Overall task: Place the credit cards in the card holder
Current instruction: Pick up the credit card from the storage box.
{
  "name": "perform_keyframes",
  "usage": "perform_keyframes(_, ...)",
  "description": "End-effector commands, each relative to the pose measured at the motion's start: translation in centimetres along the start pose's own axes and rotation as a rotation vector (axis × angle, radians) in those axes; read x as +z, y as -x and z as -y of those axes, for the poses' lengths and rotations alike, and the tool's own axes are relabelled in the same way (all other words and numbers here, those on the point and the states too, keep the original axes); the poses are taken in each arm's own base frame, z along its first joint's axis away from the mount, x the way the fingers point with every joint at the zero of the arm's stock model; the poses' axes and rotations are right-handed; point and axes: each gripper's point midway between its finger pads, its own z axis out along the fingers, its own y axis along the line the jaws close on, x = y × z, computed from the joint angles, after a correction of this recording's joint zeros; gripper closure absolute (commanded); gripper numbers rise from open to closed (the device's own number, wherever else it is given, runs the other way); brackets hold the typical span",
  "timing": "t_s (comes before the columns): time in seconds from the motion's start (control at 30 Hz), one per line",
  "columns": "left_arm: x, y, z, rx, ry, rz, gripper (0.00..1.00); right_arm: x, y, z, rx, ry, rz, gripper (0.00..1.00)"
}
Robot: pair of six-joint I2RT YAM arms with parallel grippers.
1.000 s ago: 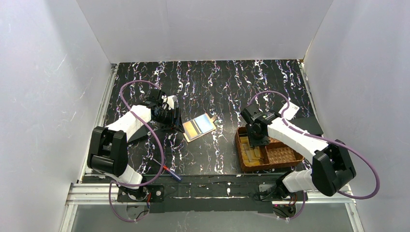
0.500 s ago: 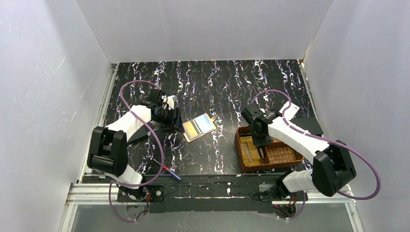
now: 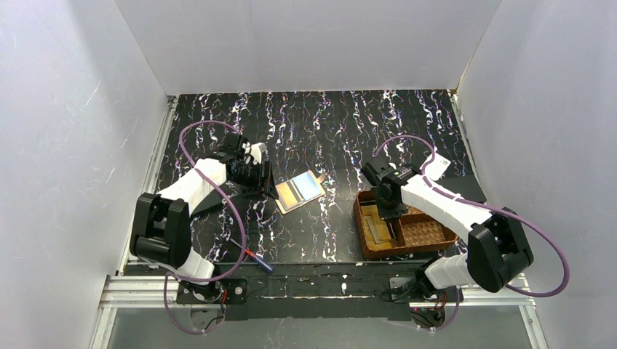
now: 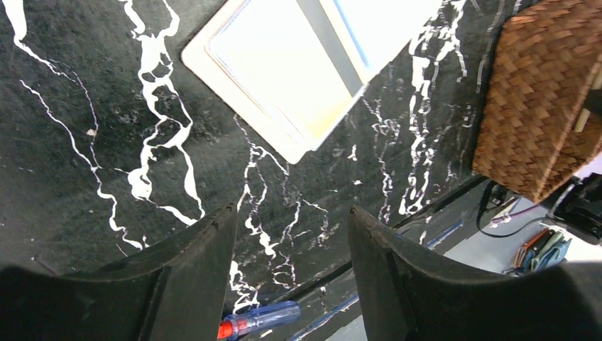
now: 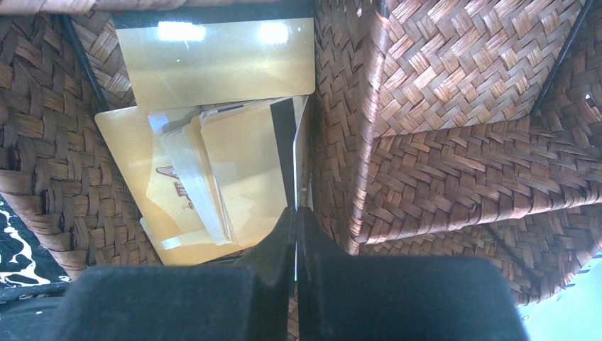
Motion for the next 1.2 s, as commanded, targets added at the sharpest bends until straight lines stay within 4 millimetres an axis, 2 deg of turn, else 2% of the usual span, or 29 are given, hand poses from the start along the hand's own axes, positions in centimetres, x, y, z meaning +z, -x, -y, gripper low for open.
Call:
perform_keyframes(0.0,-3.4,1.5,3.3,0.031,-0.073,0.071,0.38,-2.7,2.2,-0.7,0.023,0.05,0.053,0.99)
perform_keyframes(0.17,-7.1,2.8,7.3,0.043,-0.192,0.148,0.32,-8.8,4.9,-1.9,-0.009,0.2,0.143,0.99)
perform_keyframes(0.27,-9.1,3.3,10.7,0.021,-0.345,0.163,0.3,-12.4,6.7,-3.1,-0.028,0.337,0.193,0.99)
perform_keyframes(0.33,-10.5,4.1,13.1,-0.009,-0.458,0.194,0.28,-15.0,8.4,-5.5,-0.036,0.543,0.246,0.99)
perform_keyframes(0.5,-13.7,5.8,17.0,-0.07,-0.657,0.252,0.22,-22.9,13.5,-13.9,-0.018,1.247,0.396,0.99)
perform_keyframes(0.57,-15.0,6.5,18.2,-0.086,-0.724,0.283,0.18,-26.3,15.5,-15.4,0.016,1.47,0.457,0.99)
perform_keyframes(0.6,-15.4,6.7,18.6,-0.102,-0.753,0.294,0.17,-27.3,16.3,-15.7,0.029,1.528,0.479,0.99)
perform_keyframes(0.73,-16.1,7.0,18.9,-0.142,-0.768,0.326,0.17,-28.6,18.4,-16.7,0.055,1.643,0.475,0.99)
perform_keyframes(0.87,-16.2,7.3,18.6,-0.179,-0.749,0.36,0.22,-29.2,19.3,-17.2,0.081,1.734,0.465,0.99)
perform_keyframes(1.03,-17.0,7.9,18.7,-0.183,-0.742,0.413,0.5,-28.9,19.5,-17.9,0.078,1.765,0.439,0.99)
perform_keyframes(1.17,-16.8,8.4,18.5,-0.189,-0.729,0.429,0.64,-28.1,19.2,-18.3,0.058,1.772,0.403,0.99)
